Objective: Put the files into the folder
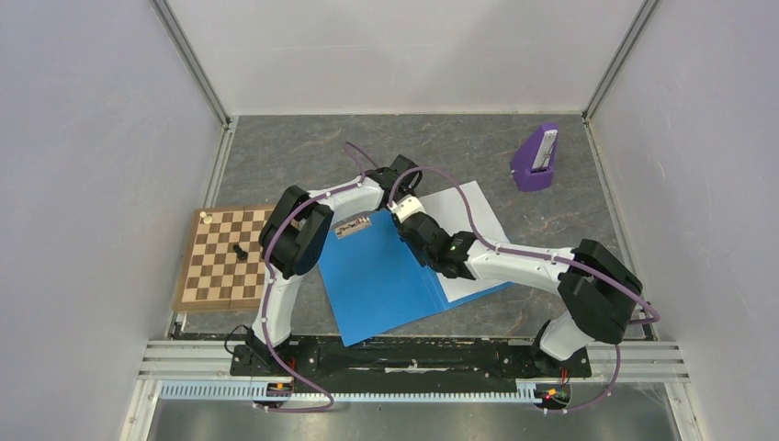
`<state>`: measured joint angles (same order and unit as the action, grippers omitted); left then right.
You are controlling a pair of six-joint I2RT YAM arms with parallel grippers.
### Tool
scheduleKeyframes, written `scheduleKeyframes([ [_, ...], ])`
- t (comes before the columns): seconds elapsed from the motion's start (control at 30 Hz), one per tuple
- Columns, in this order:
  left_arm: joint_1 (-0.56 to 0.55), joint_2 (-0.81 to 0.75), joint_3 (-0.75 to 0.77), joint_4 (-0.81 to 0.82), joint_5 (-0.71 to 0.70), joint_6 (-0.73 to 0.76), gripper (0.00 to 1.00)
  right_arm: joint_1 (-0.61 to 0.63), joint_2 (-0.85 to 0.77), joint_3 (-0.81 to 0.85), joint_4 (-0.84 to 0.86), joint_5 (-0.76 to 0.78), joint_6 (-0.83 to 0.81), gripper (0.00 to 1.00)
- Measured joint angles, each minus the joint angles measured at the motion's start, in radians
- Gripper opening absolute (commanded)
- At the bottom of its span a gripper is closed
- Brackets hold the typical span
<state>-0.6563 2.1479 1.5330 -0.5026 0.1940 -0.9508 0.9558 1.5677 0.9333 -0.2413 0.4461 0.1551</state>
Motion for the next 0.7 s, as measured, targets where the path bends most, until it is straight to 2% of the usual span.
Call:
scheduleKeyframes([
  [0.7, 0.0, 0.008, 0.013, -0.016, 0.002, 0.001, 0.02, 0.002, -0.076, -0.122, 0.068, -0.003, 0.024, 0.1],
])
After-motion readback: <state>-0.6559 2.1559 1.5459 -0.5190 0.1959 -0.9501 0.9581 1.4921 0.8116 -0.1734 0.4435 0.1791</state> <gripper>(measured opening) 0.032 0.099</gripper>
